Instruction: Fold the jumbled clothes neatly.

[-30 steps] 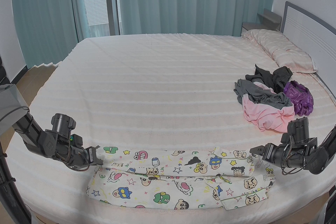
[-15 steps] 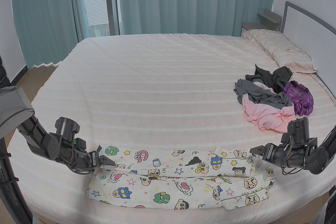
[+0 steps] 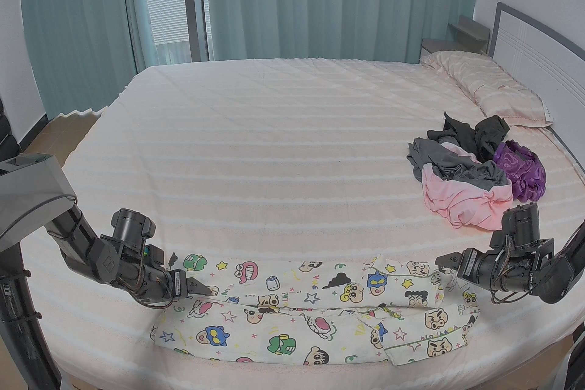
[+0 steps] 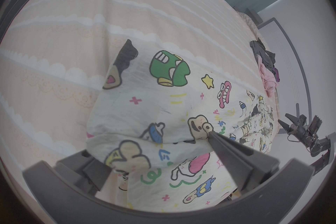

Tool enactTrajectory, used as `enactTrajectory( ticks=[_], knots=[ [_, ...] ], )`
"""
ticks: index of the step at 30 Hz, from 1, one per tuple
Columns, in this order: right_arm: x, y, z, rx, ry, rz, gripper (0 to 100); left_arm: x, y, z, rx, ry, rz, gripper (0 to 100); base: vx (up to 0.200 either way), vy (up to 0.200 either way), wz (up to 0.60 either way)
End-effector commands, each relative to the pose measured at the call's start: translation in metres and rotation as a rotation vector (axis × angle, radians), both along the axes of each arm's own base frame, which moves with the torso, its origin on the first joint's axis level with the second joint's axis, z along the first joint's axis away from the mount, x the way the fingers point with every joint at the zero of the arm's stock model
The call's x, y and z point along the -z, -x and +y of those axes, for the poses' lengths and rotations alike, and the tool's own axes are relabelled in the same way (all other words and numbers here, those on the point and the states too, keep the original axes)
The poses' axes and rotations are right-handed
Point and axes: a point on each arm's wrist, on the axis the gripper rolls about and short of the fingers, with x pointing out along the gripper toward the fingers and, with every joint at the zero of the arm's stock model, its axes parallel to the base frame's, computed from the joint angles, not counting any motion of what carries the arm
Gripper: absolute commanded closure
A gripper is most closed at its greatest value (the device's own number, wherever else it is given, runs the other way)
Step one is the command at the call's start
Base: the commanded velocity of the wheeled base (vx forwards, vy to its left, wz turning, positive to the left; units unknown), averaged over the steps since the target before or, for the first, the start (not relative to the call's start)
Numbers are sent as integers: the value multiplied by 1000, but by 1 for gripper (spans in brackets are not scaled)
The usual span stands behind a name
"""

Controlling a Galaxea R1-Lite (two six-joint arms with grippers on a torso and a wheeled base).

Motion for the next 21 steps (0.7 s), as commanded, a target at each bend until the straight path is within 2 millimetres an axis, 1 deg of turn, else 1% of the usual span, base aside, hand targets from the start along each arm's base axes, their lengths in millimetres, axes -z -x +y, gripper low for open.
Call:
enactTrajectory(
  ticks=[1,7,9,11,13,14,15,18,21],
  knots=[
    [0,0,0,-1,0,1,0,1,-1,-3,4,3,7,100,0,0,0],
    [0,0,0,0,-1,1,0,0,2,-1,-4,3,10,100,0,0,0],
    [0,0,0,1,-2,2,0,-4,5,0,-4,3,5,100,0,0,0],
    [0,0,0,3,-2,2,0,-11,7,2,-7,5,-14,100,0,0,0],
    [0,0,-1,6,-3,0,0,-22,8,5,-20,8,-47,100,0,0,0],
    [0,0,-1,6,-3,0,0,-22,8,5,-20,8,-47,100,0,0,0],
    [-1,0,-1,9,-4,-3,0,-29,9,9,-32,10,-68,100,0,0,0],
    [-2,0,-2,12,-4,-9,0,-41,12,17,-57,3,-81,100,0,0,0],
    [-4,0,-3,14,-5,-15,0,-49,16,26,-69,-9,-72,100,0,0,0]
  ],
)
